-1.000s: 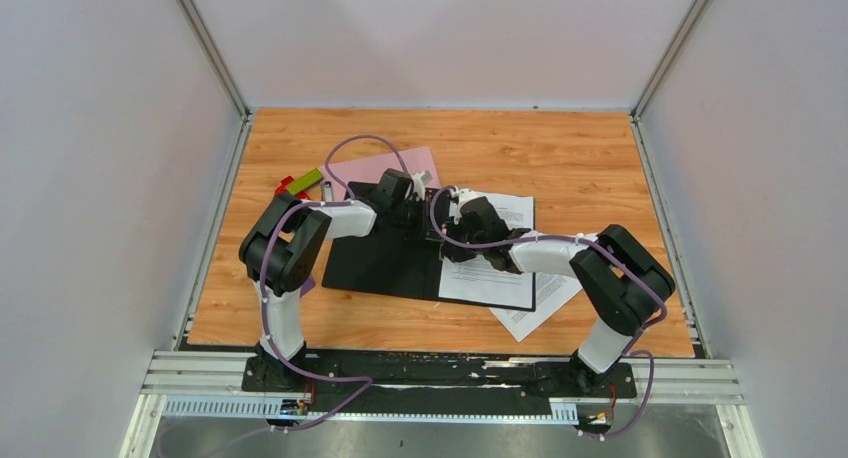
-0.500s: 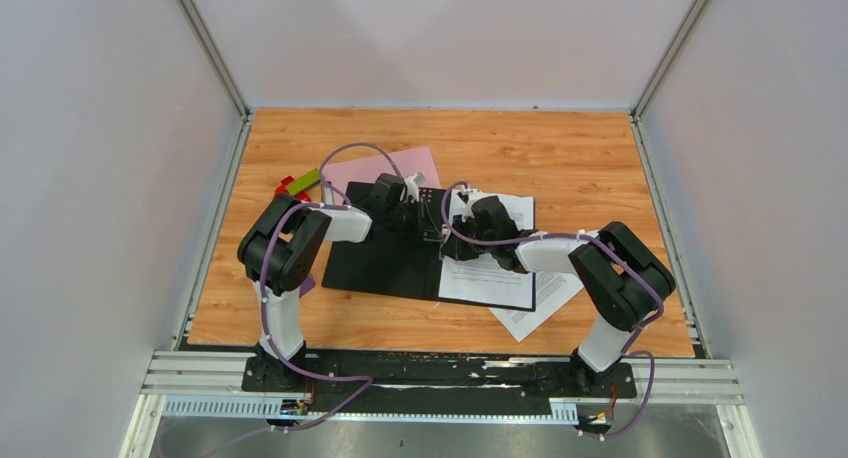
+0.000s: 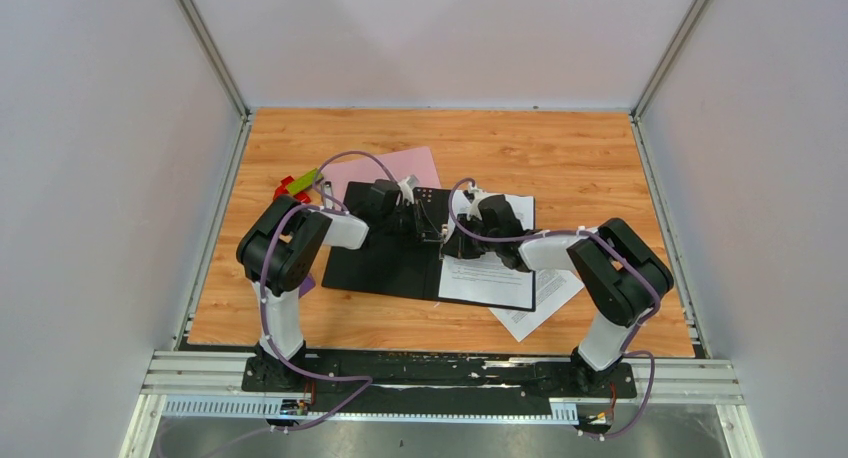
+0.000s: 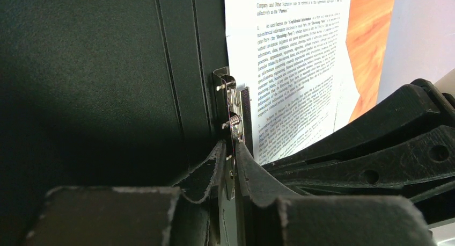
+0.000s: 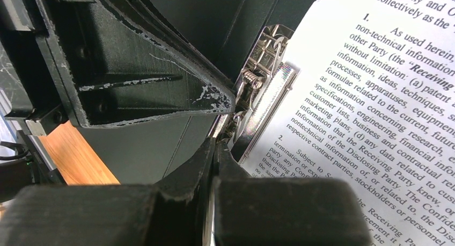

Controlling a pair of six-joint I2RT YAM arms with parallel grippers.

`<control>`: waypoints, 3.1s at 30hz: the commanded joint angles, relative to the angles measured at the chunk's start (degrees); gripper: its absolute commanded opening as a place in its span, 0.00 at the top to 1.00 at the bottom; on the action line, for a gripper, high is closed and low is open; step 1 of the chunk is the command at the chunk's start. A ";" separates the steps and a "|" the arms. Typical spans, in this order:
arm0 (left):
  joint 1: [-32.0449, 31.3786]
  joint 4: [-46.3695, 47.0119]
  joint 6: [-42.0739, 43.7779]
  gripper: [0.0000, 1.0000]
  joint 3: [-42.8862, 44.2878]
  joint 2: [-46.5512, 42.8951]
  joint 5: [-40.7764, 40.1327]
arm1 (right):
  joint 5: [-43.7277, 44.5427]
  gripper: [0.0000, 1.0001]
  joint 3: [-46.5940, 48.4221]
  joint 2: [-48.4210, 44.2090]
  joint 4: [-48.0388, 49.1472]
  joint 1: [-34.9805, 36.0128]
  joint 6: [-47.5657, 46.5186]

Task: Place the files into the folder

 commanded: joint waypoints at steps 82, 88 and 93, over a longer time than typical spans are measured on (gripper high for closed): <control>25.18 -62.52 33.72 0.18 16.55 -17.37 -18.01 | 7.65 0.55 4.28 -19.89 -21.87 -4.20 -7.43; 26.43 -64.51 36.60 0.16 19.01 -12.58 -17.86 | 8.59 0.52 2.62 -20.82 -23.70 -6.54 -8.51; 26.67 -65.17 37.88 0.16 19.30 -9.28 -16.95 | 14.00 0.34 1.16 -23.27 -28.03 -12.74 -7.03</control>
